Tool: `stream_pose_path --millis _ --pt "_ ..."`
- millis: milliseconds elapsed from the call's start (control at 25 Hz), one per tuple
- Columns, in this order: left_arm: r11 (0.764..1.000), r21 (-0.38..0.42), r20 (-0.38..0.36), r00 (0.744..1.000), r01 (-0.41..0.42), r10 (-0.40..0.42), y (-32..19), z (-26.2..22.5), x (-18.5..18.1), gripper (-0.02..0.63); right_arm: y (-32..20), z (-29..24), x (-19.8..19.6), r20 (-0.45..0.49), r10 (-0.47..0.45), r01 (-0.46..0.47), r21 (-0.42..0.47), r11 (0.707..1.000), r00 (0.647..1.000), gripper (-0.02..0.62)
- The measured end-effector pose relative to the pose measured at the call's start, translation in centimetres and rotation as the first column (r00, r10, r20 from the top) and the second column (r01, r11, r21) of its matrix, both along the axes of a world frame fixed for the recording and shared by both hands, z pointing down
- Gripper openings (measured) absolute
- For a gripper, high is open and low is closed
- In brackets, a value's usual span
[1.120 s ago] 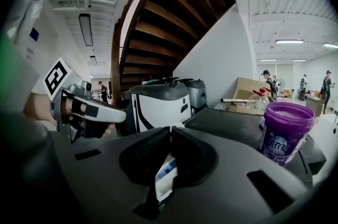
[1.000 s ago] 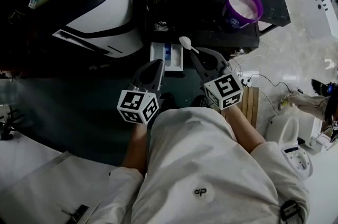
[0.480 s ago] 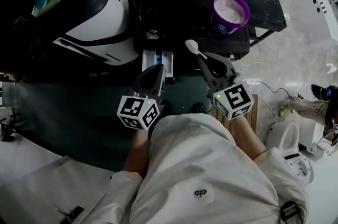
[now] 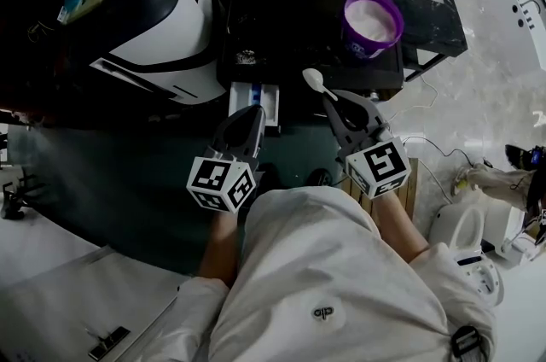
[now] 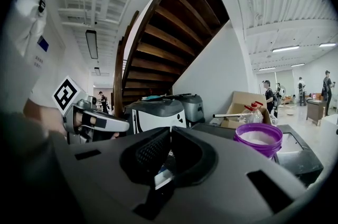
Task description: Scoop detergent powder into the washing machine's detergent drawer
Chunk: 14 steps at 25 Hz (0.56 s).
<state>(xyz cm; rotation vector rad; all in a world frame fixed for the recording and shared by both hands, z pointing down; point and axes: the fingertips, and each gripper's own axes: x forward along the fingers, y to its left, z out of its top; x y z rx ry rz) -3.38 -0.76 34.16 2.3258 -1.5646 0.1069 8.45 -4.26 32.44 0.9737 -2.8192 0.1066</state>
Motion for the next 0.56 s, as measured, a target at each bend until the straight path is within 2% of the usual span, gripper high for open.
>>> stream_pose_path --millis 560 --pt "1.000 -0.003 -0.001 1.000 0.015 -0.015 0.20 0.26 0.73 0.023 0.02 0.29 0.39 -0.007 -0.015 0.015 0.000 1.000 1.000 0.011"
